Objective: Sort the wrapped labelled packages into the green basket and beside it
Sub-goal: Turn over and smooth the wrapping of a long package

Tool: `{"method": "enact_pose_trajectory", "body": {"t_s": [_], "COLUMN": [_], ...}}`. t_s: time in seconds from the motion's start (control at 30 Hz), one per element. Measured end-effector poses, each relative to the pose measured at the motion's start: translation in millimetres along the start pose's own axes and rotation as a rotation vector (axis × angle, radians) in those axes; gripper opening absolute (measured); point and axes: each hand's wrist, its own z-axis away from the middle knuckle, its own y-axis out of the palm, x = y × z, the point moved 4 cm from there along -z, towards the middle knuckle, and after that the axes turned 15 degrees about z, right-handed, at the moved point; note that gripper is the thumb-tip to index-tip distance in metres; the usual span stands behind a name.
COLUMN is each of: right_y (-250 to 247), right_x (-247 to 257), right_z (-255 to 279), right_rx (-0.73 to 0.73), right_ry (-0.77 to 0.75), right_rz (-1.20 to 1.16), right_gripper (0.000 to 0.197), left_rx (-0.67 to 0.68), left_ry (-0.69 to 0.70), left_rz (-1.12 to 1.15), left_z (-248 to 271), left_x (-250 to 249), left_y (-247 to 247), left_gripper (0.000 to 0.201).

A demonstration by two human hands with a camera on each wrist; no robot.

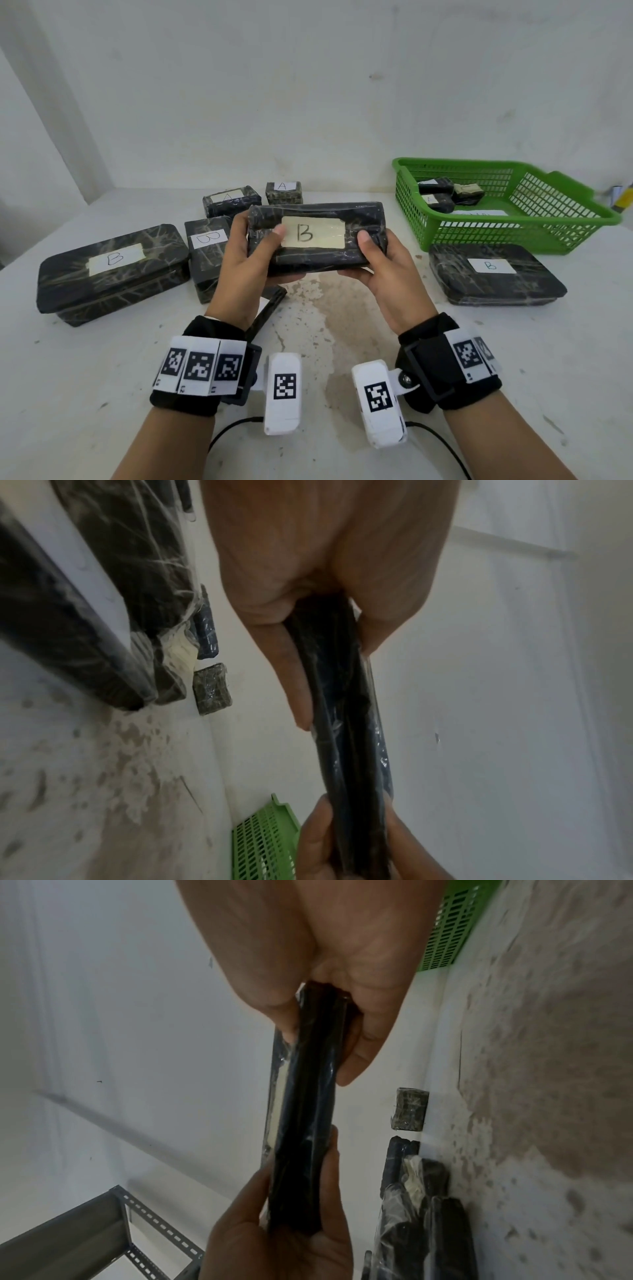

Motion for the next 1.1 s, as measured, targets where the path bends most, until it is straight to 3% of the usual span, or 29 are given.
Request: {"method": "enact_pose_trajectory", "body": {"t_s": [0.13,0.3,0.53,0.63,0.7,0.8,0.83,1.0,1.07,1.1], "right_y": [-4.2,-5.0,-7.1,-9.4,-10.6,-9.4,-9.3,-9.1,-7.7,-7.6], "right_x": [4.3,2.3,6.9,8.2,10.4,10.4,9.7,10.2,10.4,9.8], "right_z": [-0.2,-1.1,-1.0,-1.4,-0.8,-0.2,-0.2,0.0,1.1,1.5], "right_rx": [-0.004,-0.035,-0.046,-0.056,-0.053,-0.041,-0.043,-0.046,-0.036,-0.038], "right_ry": [-0.007,-0.003,-0.019,-0.025,-0.02,-0.029,-0.037,-0.047,-0.032,-0.033], "right_rz": [-0.016,-0.004,0.033,0.024,0.01,0.029,0.042,0.052,0.059,0.068], "right_gripper": [0.027,0.025,0.024,0.023,0.029,0.028,0.024,0.023,0.029,0.028], "left_rx": [-0.02,-0.068,-0.025,-0.013,-0.02,-0.083,-0.105,-0.126,-0.083,-0.049], "left_ry": [-0.001,0.01,0.073,0.034,-0.018,-0.025,0.0,0.043,0.02,0.014], "left_rz": [0.008,0.033,-0.02,0.004,0.016,-0.028,-0.046,-0.058,-0.075,-0.084], "left_z": [-0.8,0.6,1.2,2.6,3.6,3.6,3.5,4.5,3.2,3.5], "left_x": [0.6,-0.2,-3.6,-3.0,-1.2,-0.1,-1.0,-3.1,-0.9,-0.8], "left_y": [0.8,1.5,3.7,5.8,5.9,3.6,2.9,3.6,2.6,3.6], "left_gripper": [0.02,0.027,0.013,0.014,0.021,0.067,0.071,0.062,0.066,0.059]}}
